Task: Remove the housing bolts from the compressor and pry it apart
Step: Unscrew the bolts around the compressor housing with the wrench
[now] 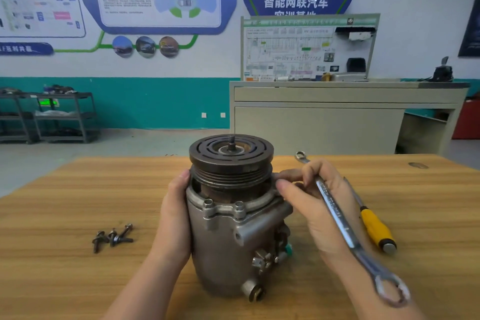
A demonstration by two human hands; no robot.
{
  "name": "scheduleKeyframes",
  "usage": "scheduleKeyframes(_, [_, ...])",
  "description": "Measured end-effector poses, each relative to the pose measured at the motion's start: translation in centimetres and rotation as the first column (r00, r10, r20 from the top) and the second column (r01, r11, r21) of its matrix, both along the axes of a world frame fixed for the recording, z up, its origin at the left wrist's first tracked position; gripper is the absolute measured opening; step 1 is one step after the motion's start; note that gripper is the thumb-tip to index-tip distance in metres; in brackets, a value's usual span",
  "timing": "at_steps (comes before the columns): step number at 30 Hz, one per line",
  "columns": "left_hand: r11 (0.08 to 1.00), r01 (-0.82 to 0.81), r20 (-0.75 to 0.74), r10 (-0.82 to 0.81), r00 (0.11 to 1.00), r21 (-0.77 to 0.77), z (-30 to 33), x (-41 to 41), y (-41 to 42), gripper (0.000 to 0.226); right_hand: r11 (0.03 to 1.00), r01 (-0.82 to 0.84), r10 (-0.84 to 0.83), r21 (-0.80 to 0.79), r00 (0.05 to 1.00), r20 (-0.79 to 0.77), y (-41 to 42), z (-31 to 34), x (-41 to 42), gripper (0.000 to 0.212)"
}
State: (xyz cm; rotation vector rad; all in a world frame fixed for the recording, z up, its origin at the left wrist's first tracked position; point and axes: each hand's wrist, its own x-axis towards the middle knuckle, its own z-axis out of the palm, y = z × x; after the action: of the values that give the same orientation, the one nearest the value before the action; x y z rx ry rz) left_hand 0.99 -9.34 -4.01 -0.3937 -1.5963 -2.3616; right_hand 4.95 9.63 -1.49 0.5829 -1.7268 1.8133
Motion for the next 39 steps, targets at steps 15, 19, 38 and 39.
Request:
scheduleKeyframes(15, [0.835,-0.550,-0.068,0.547,0.835,-0.039,-0.5,3.9,2.6,0.048,0.858,-0.430,0.495,-0.279,0.837,0.233,2.8,1.3,-3.8,0.030])
scheduleKeyframes(19, [0.844,-0.536,-0.068,0.533,0.843,-0.029,-0.6,3.9,2.5,0.053,0.871,-0.426,0.478,-0.243,0.850,0.223,2.4,1.4,-4.2,0.042])
scheduleKeyframes(38, [0.915,-0.403,-0.038,0.402,0.915,-0.002,0.0,3.2,1.8,0.030,0.901,-0.294,0.363,-0.320,0.914,0.182,1.2,0.1,-3.3,0.028])
scheduleKeyframes(39, [0.915,-0.403,-0.038,0.403,0.914,-0.002,0.1,3.2,1.8,0.027,0.906,-0.287,0.353,-0.312,0.918,0.180,1.1,0.0,-3.3,0.029])
